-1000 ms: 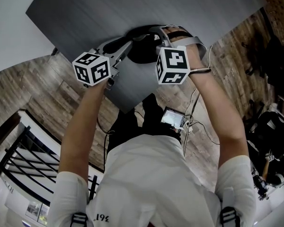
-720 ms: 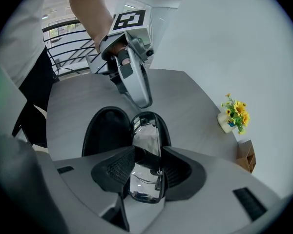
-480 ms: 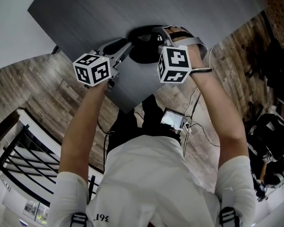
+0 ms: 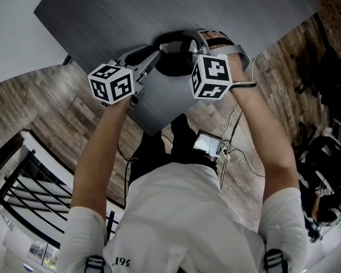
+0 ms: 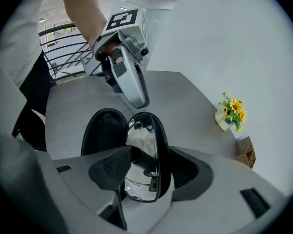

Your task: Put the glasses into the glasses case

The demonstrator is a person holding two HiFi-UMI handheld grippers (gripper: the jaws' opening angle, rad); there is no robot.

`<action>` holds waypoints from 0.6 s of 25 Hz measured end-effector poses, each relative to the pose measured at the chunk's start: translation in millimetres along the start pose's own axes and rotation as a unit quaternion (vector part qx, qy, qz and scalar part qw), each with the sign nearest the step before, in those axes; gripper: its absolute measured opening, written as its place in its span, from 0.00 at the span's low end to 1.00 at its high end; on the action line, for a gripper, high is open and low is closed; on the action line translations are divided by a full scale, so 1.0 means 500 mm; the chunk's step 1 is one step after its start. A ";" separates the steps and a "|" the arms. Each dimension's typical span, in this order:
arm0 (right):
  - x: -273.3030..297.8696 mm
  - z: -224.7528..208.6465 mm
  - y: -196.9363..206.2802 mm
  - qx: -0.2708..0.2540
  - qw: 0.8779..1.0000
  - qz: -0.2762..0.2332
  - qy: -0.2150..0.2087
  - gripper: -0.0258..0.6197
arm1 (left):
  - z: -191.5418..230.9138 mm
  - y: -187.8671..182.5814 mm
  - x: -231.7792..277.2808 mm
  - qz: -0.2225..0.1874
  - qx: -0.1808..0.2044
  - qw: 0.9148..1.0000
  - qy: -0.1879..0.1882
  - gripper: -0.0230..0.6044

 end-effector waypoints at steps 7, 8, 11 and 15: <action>-0.002 -0.001 -0.001 0.001 1.000 -0.002 0.003 0.39 | -0.002 -0.001 0.001 0.000 0.002 1.000 0.002 0.23; -0.002 0.000 0.000 0.002 1.000 -0.002 0.003 0.39 | -0.002 -0.001 0.001 0.000 0.002 1.000 0.001 0.23; -0.003 -0.001 0.002 0.005 1.000 -0.003 0.004 0.40 | -0.002 -0.001 0.000 0.001 0.003 1.000 0.000 0.23; -0.010 -0.005 0.006 0.007 1.000 -0.002 0.008 0.40 | -0.004 -0.004 -0.003 0.000 0.005 1.000 0.000 0.23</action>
Point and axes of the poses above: the fingertips, and each gripper's own axes: x forward along the fingers, z to its left, y out of its underside, the point moved 1 cm from there along -x, backward along the fingers, and after that the axes turned 3 degrees about -y, right-handed, at the moved point
